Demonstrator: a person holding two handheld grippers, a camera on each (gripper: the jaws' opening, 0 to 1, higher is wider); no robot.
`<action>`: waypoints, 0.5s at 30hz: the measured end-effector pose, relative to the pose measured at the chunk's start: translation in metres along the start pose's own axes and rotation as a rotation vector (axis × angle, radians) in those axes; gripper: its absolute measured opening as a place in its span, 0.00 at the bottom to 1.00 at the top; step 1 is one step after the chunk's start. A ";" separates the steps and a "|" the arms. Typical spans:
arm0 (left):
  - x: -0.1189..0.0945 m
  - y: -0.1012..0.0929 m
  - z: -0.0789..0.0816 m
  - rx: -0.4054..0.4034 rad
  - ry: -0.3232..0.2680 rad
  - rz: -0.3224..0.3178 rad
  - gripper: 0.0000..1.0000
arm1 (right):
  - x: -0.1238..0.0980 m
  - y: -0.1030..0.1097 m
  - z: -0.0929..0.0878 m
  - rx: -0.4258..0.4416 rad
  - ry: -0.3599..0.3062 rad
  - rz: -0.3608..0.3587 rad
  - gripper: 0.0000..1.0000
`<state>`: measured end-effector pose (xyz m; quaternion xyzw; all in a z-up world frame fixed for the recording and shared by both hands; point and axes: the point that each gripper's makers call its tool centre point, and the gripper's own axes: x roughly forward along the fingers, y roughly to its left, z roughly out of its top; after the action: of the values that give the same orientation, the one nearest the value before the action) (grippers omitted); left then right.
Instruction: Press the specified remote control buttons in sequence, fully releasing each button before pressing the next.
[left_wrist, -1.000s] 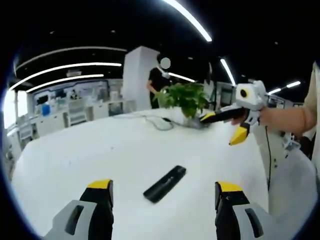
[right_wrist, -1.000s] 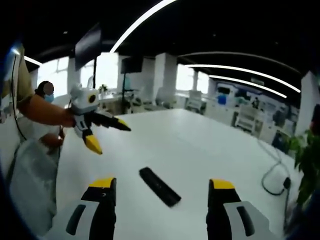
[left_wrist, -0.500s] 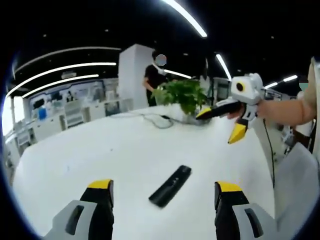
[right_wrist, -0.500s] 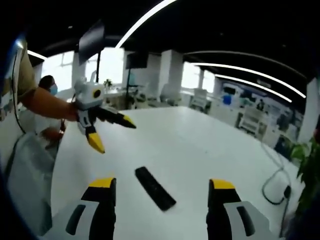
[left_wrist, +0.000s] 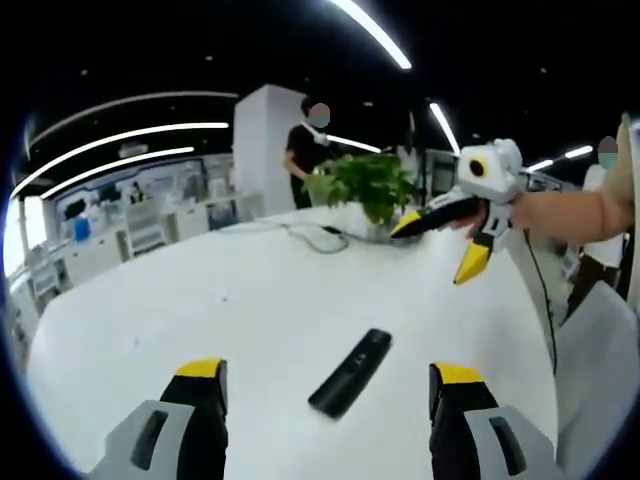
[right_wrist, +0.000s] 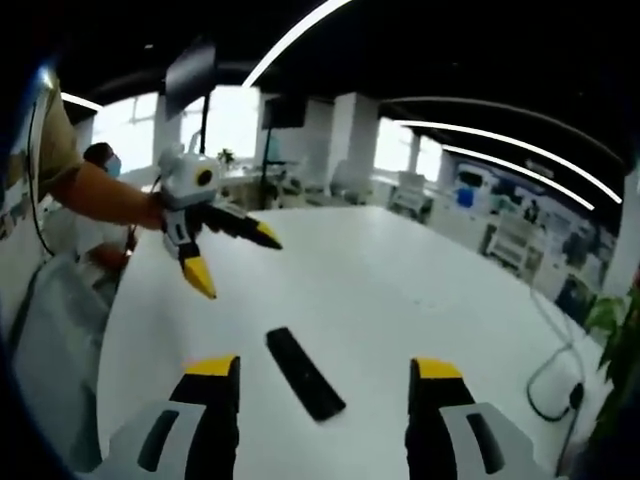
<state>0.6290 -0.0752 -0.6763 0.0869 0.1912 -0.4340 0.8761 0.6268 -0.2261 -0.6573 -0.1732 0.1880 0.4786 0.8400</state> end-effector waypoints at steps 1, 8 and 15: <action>0.001 0.000 -0.001 0.001 0.003 -0.003 0.85 | 0.001 0.000 -0.001 0.000 0.005 0.005 0.66; 0.007 0.004 -0.006 0.019 0.027 -0.021 0.85 | 0.007 0.002 -0.006 -0.018 0.030 0.032 0.66; 0.013 0.010 -0.007 0.041 0.045 -0.030 0.85 | 0.012 -0.003 -0.007 -0.024 0.038 0.047 0.67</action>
<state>0.6423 -0.0766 -0.6880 0.1118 0.2033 -0.4490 0.8629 0.6335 -0.2220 -0.6688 -0.1880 0.2022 0.4968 0.8228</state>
